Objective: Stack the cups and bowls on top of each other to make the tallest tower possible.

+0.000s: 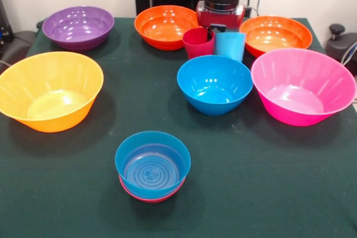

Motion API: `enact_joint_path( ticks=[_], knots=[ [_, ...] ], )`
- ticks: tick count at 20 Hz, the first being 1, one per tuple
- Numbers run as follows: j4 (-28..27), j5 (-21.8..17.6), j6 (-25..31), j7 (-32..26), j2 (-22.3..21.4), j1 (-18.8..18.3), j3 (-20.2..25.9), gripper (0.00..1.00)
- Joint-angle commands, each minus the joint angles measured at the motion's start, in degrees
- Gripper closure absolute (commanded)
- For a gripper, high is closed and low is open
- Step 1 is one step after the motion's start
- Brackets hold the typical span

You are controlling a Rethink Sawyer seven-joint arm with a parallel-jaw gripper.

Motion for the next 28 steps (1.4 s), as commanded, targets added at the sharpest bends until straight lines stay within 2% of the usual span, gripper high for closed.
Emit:
enact_joint_path(
  ticks=[1,10,12,14,19,24,28],
  knots=[
    [-4.84,-2.85,-4.99,3.94,2.55,-0.66,6.33,1.00],
    [-4.90,-1.27,-3.67,4.76,2.15,0.48,6.21,1.00],
    [-5.70,-0.31,-1.26,4.47,2.15,0.33,6.49,1.00],
    [-5.58,1.38,3.91,3.95,1.13,-1.08,7.93,1.00],
    [-6.73,4.80,14.87,3.10,-2.43,-0.90,8.29,1.00],
    [-7.20,5.42,18.71,2.95,-3.93,-0.18,7.59,1.00],
    [-6.90,6.11,23.25,2.85,-6.80,-0.22,8.07,1.00]
  ],
)
